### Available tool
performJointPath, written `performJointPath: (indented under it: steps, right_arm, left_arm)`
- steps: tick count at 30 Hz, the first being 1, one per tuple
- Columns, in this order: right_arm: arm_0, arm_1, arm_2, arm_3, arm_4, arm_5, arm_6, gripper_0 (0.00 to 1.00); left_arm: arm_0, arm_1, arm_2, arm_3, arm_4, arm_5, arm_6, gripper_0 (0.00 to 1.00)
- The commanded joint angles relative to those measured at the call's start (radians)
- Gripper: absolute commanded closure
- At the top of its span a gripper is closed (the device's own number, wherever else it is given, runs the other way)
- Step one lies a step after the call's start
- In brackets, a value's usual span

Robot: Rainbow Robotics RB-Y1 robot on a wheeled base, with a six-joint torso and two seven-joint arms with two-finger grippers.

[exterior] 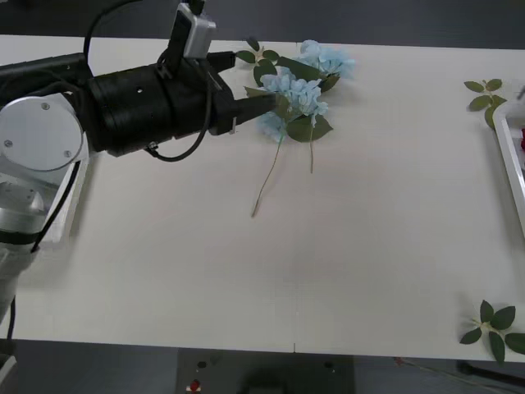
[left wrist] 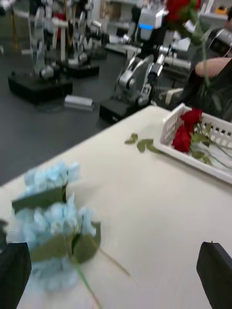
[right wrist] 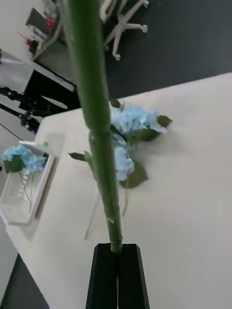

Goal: Put the red flowers into the right box and the blue flowers into the left box

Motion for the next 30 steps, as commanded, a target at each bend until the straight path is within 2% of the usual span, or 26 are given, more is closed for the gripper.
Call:
performJointPath:
  steps: [1,4,6,9,13,15,16,19,24,30]
  right_arm:
    - [-0.027,-0.053,-0.126,0.138,0.209,0.14,-0.088,1.0]
    - [-0.027,-0.071,-0.228,0.221,0.413,0.245,-0.134,1.0]
    - [-0.027,-0.094,-0.252,0.238,0.499,0.278,-0.165,1.0]
    - [-0.027,-0.119,-0.289,0.264,0.673,0.328,-0.218,1.0]
    - [-0.027,-0.113,-0.349,0.319,0.926,0.354,-0.258,1.0]
    - [-0.027,-0.113,-0.35,0.324,0.955,0.353,-0.258,1.0]
    - [-0.029,-0.113,-0.35,0.35,1.052,0.342,-0.263,1.0]
    - [-0.027,-0.107,-0.349,0.401,1.173,0.311,-0.272,1.0]
    - [-0.027,-0.062,-0.349,0.484,1.323,0.239,-0.275,1.0]
    - [-0.029,0.027,-0.349,0.511,1.415,0.101,-0.278,1.0]
  left_arm:
    - [-0.014,0.107,0.01,-0.023,-0.08,0.088,0.16,0.0]
    - [-0.03,0.129,0.02,-0.023,-0.172,0.193,0.242,0.0]
    - [-0.035,0.116,0.04,-0.023,-0.234,0.266,0.272,0.0]
    - [-0.043,0.047,0.092,-0.024,-0.387,0.432,0.291,0.0]
    - [-0.05,-0.054,0.116,-0.023,-0.593,0.549,0.302,0.0]
    - [-0.049,-0.066,0.115,-0.024,-0.62,0.552,0.304,0.0]
    - [-0.05,-0.117,0.109,-0.021,-0.709,0.552,0.308,0.0]
    - [-0.055,-0.195,0.098,-0.015,-0.818,0.552,0.313,0.0]
    - [-0.067,-0.309,0.067,0.023,-0.941,0.539,0.316,0.0]
    - [-0.099,-0.402,0.007,0.153,-1.067,0.398,0.325,0.0]
